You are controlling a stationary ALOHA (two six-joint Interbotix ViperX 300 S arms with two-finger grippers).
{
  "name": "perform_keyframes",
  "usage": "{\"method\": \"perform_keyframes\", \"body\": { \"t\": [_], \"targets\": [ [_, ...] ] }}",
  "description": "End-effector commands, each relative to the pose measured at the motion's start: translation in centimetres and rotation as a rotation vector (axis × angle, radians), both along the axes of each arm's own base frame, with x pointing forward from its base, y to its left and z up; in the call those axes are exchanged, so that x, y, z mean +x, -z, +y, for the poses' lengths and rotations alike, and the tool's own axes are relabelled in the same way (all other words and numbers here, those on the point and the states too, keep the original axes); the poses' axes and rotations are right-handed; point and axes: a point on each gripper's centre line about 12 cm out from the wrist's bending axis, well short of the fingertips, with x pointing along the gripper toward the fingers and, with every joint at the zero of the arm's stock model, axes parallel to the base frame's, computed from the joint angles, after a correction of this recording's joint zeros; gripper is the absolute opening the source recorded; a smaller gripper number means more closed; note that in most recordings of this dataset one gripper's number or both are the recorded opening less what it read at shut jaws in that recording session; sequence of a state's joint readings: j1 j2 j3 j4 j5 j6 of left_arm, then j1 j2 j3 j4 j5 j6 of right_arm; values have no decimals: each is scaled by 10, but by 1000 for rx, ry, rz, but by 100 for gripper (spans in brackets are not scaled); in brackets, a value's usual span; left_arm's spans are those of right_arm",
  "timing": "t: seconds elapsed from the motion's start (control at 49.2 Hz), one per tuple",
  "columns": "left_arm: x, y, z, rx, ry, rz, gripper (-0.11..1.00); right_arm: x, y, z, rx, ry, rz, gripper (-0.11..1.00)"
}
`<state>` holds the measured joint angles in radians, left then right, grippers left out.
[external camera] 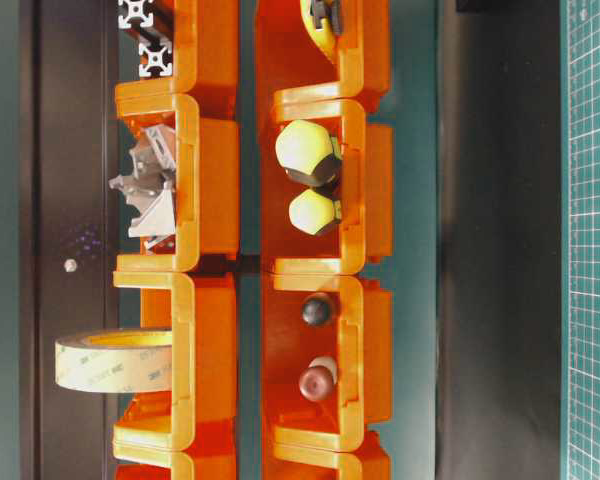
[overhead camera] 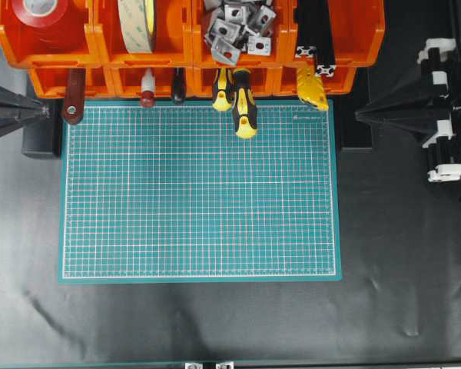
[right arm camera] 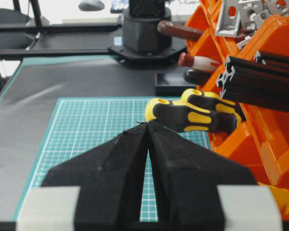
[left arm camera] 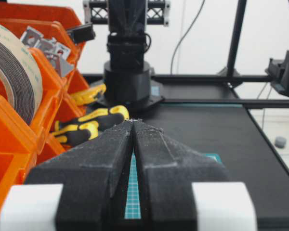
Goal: Pick red screwdriver from container rack with left arm.
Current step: 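Move the left gripper toward the red-handled screwdriver in the rack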
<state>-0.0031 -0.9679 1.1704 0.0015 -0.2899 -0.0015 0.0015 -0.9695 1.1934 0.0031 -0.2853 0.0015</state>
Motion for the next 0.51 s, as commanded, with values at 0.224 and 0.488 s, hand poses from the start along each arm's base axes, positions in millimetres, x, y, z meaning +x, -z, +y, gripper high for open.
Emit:
{"method": "perform_keyframes", "body": {
  "t": [0.224,0.488],
  "targets": [
    [7,-46,-7,39,31,91,0,-2,-25,-4,25,25,-91,-1],
    [26,-70,-16,74,61,373,0,-5,-31,-4,25,23,-112,-1]
  ]
}}
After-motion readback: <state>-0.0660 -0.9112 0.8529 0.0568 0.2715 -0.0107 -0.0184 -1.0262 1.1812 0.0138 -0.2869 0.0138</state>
